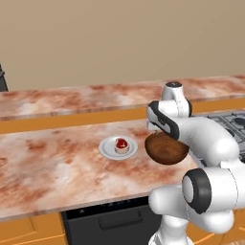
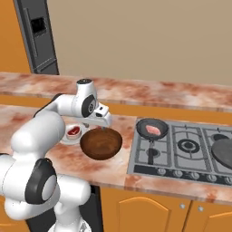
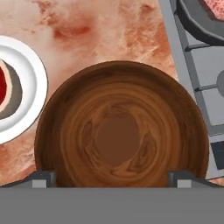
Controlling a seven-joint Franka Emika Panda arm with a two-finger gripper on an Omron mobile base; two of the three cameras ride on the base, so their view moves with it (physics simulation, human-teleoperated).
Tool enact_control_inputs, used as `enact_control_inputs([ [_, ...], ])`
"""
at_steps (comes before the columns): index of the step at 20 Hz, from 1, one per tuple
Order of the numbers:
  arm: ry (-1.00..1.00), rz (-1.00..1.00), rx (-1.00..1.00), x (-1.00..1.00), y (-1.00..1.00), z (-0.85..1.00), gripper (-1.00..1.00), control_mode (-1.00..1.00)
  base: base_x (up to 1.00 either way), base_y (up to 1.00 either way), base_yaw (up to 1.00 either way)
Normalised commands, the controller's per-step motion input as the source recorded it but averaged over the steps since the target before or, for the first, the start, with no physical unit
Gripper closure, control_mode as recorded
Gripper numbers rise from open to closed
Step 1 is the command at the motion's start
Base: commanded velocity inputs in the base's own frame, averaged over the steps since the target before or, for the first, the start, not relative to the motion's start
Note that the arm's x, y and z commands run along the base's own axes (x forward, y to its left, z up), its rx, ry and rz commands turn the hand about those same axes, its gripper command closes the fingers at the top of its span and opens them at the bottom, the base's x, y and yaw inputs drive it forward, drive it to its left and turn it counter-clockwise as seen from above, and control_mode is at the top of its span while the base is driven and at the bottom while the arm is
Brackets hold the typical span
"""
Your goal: Place one of the steaks on the plate and the other in the bowl. Then place the bowl in the fridge.
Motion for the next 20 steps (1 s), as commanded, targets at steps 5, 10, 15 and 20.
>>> enact_control_inputs([
  [5,0.00,0.00,0.00,0.00,0.00,0.00,-1.00,1.00,0.39,-0.40,0.03],
  [10,0.00,0.00,0.00,0.00,0.00,0.00,-1.00,1.00,0.31,-0.40,0.04],
  [15,0.00,0.00,0.00,0.11,-0.28,0.00,-1.00,-1.00,0.01,-0.09,0.00],
  [20,0.01,0.03,0.00,0.51,-0.63,0.00,-1.00,-1.00,0.00,0.00,0.00],
])
